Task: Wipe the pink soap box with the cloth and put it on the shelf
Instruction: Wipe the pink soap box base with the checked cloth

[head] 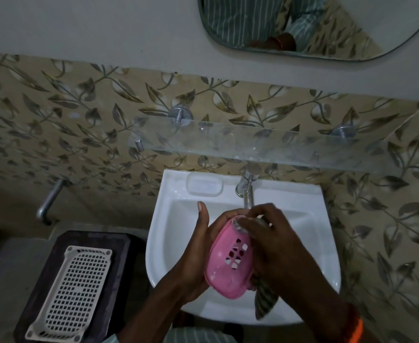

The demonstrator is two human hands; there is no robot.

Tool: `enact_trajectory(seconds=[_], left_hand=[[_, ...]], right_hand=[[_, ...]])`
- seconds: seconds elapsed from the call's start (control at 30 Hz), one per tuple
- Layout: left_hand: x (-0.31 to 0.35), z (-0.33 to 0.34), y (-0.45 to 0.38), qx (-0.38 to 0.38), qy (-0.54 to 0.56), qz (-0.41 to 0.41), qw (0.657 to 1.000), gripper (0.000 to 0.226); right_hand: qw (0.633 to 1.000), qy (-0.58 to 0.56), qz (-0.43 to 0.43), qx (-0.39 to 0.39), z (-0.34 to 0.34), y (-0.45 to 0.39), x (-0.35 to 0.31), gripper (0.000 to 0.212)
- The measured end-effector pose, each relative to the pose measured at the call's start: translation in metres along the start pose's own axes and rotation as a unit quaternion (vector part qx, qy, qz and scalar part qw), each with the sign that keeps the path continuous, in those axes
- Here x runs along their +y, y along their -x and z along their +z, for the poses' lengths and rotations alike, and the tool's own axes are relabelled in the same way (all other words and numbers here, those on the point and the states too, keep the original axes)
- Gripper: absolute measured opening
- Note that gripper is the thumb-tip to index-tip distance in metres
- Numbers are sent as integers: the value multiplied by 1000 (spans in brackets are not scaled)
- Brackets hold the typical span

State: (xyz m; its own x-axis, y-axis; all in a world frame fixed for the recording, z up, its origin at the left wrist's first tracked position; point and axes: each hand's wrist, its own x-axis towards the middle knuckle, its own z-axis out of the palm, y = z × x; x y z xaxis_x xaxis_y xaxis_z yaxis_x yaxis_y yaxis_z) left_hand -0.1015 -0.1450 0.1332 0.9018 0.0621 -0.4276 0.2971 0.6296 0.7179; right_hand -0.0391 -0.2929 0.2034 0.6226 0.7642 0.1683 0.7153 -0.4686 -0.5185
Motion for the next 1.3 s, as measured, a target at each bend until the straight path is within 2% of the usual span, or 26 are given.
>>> enact_trajectory(seconds=[0.07,0.2,0.43,0.53,0.6,0.7,0.77,0.9,1.03,1.1,1.23,1.3], left_hand=[[1,1,2,-1,-15,17,1000,91],[4,-3,5,-15,-17,18,1000,91],[6,6,12,-54,14,11,998,87],[5,9,13,-34,8,-2,999,90],[6,8,13,-17,-8,-5,1000,89],[12,6,13,-22,-26,-15,999,92],[12,5,14,-25,-36,-11,999,92],[12,8,18,-31,-62,8,998,93],[6,8,20,-23,-79,17,996,90],[6,8,22,-19,-66,25,997,89],[14,5,20,-16,-90,37,995,86],[17,5,20,-19,-99,23,995,89]], right_hand=[[1000,28,14,-1,6,0,0,36],[996,24,-48,-68,16,22,-14,44],[995,6,70,77,6,0,-2,29],[990,-11,83,111,10,-4,-8,26],[995,-36,50,82,15,0,-13,30],[998,-55,-5,-19,20,18,-23,41],[999,-26,-22,-29,17,17,-18,45],[998,10,48,49,10,-1,-4,29],[985,67,153,50,21,3,-9,11],[981,50,181,46,18,2,-7,11],[989,11,121,82,7,-3,-7,5],[994,8,81,72,7,0,-13,15]])
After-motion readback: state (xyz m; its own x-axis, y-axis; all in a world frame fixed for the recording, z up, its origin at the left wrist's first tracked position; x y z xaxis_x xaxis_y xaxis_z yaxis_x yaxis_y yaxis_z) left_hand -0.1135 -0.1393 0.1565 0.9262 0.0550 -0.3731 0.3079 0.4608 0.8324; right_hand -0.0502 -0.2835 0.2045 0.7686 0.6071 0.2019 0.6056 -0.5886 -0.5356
